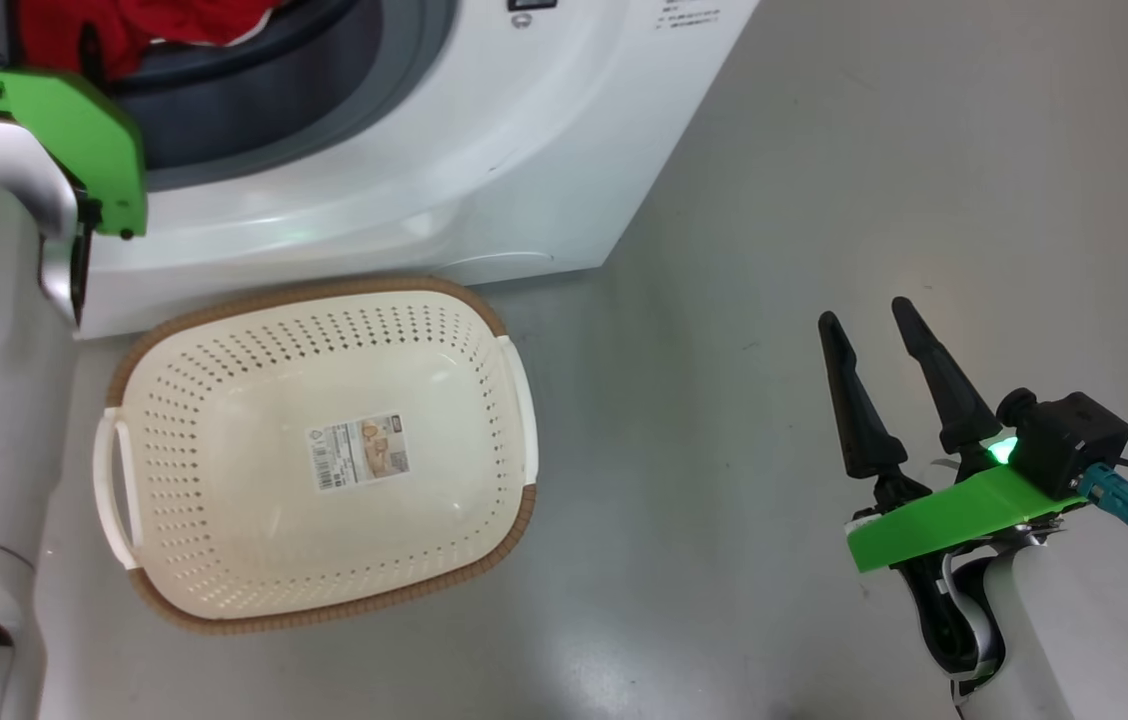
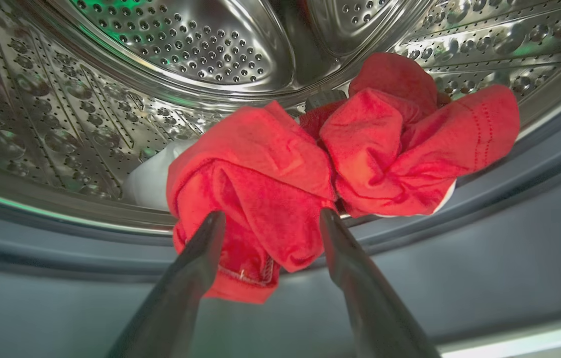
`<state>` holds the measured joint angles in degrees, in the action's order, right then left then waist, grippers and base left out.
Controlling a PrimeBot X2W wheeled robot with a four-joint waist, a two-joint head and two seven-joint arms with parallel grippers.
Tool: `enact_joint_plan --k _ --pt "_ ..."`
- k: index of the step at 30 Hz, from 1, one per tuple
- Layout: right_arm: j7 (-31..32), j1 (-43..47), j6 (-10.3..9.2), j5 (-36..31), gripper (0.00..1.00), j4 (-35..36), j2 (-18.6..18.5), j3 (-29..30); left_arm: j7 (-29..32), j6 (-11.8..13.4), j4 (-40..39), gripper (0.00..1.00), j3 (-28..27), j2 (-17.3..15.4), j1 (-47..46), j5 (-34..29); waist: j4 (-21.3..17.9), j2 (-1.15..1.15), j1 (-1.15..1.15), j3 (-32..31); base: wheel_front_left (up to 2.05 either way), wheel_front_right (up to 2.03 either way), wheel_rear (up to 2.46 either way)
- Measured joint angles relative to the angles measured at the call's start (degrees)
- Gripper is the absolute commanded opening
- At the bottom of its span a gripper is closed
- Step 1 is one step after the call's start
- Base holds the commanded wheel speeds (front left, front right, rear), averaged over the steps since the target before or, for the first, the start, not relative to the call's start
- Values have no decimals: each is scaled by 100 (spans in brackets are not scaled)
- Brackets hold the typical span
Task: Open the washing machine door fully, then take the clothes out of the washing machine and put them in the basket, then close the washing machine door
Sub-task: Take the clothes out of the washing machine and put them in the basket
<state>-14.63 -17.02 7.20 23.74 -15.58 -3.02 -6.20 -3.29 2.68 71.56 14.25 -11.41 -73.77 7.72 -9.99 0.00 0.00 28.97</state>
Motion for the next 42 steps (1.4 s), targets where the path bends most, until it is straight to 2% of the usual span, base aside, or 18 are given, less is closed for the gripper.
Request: enact_joint_plan --k 13,14,16,17,18,20,21,22,23,25,33,42 --pt "0 -110 0 123 100 18 3 -186 114 137 216 98 111 -231 -194 -18 -256 0 0 164 0 0 0" --pt "0 -110 0 140 100 19 3 -187 114 133 223 91 113 -235 -194 -16 -266 0 0 168 0 0 0" --pt "0 -110 0 146 100 19 3 -190 112 132 234 84 129 -245 -194 -16 -285 0 0 175 0 0 0" --pt "0 -110 0 146 100 19 3 -192 112 132 241 74 137 -255 -194 -15 -294 0 0 178 0 0 0" --pt "0 -110 0 146 100 19 3 -194 111 131 247 69 147 -269 -194 -14 -302 0 0 182 0 0 0" --pt "0 -110 0 146 100 21 3 -196 66 121 256 43 156 -305 -194 3 -315 0 0 190 0 0 0" --pt "0 -110 0 146 100 22 3 -196 62 80 259 36 166 -320 -195 9 -316 0 0 193 0 0 0" --pt "0 -111 0 146 100 24 3 -196 60 79 264 36 178 -327 -195 9 -316 0 0 197 0 0 0" --pt "0 -111 0 146 100 26 3 -196 60 79 266 29 181 -337 -195 14 -316 0 0 200 0 0 0" --pt "0 -111 0 146 100 27 3 -196 57 75 279 2 186 -354 -195 46 -315 0 0 198 0 0 0" --pt "0 -110 0 144 100 26 3 -156 -294 -49 300 0 116 -322 -188 297 -222 0 0 143 0 0 0" --pt "0 -58 0 24 100 3 3 18 -1048 -344 196 0 -165 10 203 760 6 0 0 -128 0 0 0"
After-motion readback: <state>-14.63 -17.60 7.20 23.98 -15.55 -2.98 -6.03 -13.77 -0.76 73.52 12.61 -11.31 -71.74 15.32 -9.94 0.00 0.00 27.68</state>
